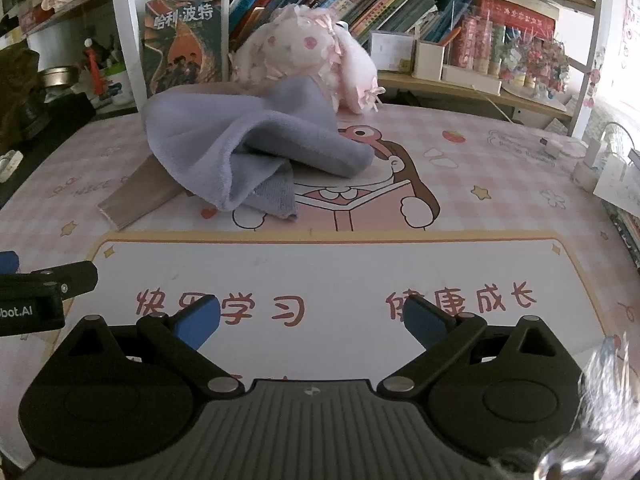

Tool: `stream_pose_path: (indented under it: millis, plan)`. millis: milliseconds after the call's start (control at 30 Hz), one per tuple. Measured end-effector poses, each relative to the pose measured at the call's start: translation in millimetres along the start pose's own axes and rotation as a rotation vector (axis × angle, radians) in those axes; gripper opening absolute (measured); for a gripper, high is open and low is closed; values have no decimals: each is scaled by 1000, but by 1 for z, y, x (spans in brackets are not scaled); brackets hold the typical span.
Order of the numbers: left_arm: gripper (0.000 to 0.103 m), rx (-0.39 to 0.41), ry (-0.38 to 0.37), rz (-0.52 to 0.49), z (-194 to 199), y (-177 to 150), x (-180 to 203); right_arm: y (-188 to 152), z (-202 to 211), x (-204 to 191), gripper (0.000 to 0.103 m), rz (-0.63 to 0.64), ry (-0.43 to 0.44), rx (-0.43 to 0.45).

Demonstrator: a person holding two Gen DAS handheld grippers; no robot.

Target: Fold clothes

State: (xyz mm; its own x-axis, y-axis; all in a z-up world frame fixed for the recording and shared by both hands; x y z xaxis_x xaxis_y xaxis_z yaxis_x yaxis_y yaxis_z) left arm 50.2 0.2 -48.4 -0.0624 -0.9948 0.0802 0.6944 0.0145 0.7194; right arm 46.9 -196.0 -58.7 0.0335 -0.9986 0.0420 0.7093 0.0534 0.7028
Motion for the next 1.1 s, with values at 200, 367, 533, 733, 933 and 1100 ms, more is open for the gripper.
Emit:
stream_pose_path:
  millis: [200,367,533,733,933,1100]
  plan:
    - [103,-8,6,1,1,0,5,1,-1,2,99,0,0,1]
    - [103,-20,-11,17,0,1,0,2,-3,3,99,0,1,0]
    - [103,-22,-6,18,0,1,-2,1,-2,2,99,0,3,-1]
    - [103,-17,-6,15,2,0,-1,0,-2,2,99,2,3,1]
    - [103,-14,-6,15,4,0,-2,0,0,1,99,3,3,5]
    - [103,-9,-7,14,5,1,-2,-1,1,2,99,2,1,7]
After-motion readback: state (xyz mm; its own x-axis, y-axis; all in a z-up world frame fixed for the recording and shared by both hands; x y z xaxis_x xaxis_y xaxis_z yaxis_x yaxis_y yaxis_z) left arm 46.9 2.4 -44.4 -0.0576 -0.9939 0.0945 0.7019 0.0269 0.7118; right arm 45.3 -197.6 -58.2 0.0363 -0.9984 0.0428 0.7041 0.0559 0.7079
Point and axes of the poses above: each gripper's, at about its wrist camera, not at the fingertips, and z roughly against the way its jaws point, x to its right, y to its top, the point moved 7 cm from there along -z, roughly the way its jaws point, and after that the axes turned 6 degrees about -y, right-handed, at the moved point
